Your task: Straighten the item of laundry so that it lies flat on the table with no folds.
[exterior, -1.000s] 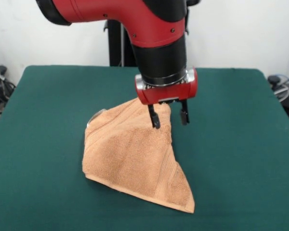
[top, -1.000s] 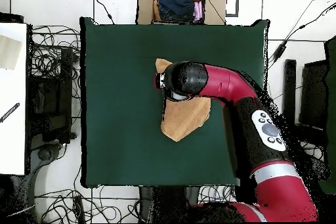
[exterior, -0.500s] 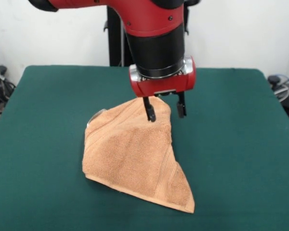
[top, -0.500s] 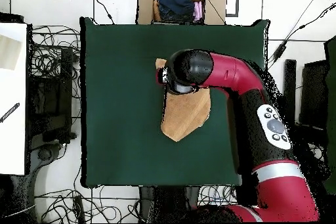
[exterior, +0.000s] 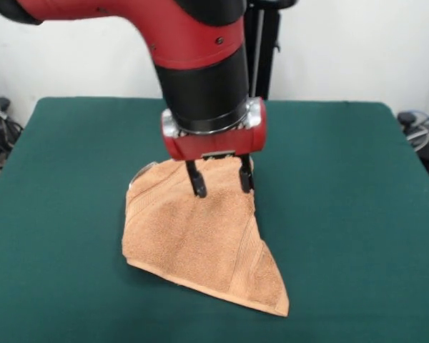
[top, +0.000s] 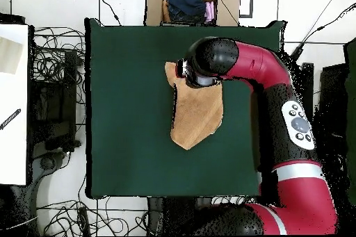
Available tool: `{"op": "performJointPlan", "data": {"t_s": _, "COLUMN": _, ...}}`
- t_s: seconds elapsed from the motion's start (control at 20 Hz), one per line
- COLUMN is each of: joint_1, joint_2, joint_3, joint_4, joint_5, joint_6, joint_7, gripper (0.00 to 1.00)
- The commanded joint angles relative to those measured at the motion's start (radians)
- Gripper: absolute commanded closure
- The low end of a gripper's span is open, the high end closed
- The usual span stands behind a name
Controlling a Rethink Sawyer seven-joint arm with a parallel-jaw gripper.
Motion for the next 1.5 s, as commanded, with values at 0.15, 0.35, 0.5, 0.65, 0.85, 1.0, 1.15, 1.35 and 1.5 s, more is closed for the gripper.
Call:
{"op": "performJointPlan", "data": {"t_s": 0.15, "joint_1": -0.012, "joint_2": 0.093, "joint_3": 0.055, "joint_4": -0.102, "joint_5": -0.069, "joint_6": 0.109, "joint_7": -0.22, "gripper": 0.0}}
{"op": "performJointPlan", "data": {"t_s": 0.35, "joint_1": -0.017, "joint_2": 0.114, "joint_3": 0.063, "joint_4": -0.125, "joint_5": -0.08, "joint_6": 0.112, "joint_7": -0.233, "gripper": 0.0}}
{"op": "performJointPlan", "data": {"t_s": 0.5, "joint_1": -0.02, "joint_2": 0.118, "joint_3": 0.066, "joint_4": -0.127, "joint_5": -0.084, "joint_6": 0.107, "joint_7": -0.236, "gripper": 0.0}}
{"op": "performJointPlan", "data": {"t_s": 0.65, "joint_1": -0.021, "joint_2": 0.124, "joint_3": 0.067, "joint_4": -0.133, "joint_5": -0.084, "joint_6": 0.102, "joint_7": -0.239, "gripper": 0.0}}
{"op": "performJointPlan", "data": {"t_s": 0.85, "joint_1": -0.027, "joint_2": 0.128, "joint_3": 0.067, "joint_4": -0.136, "joint_5": -0.086, "joint_6": 0.095, "joint_7": -0.244, "gripper": 0.0}}
{"op": "performJointPlan", "data": {"t_s": 1.0, "joint_1": -0.028, "joint_2": 0.135, "joint_3": 0.065, "joint_4": -0.152, "joint_5": -0.091, "joint_6": 0.099, "joint_7": -0.248, "gripper": 0.0}}
{"op": "performJointPlan", "data": {"t_s": 1.15, "joint_1": -0.036, "joint_2": 0.139, "joint_3": 0.068, "joint_4": -0.149, "joint_5": -0.096, "joint_6": 0.089, "joint_7": -0.253, "gripper": 0.0}}
{"op": "performJointPlan", "data": {"t_s": 1.35, "joint_1": -0.045, "joint_2": 0.151, "joint_3": 0.07, "joint_4": -0.157, "joint_5": -0.1, "joint_6": 0.083, "joint_7": -0.252, "gripper": 0.0}}
{"op": "performJointPlan", "data": {"t_s": 1.5, "joint_1": -0.053, "joint_2": 0.161, "joint_3": 0.07, "joint_4": -0.164, "joint_5": -0.102, "joint_6": 0.08, "joint_7": -0.25, "gripper": 0.0}}
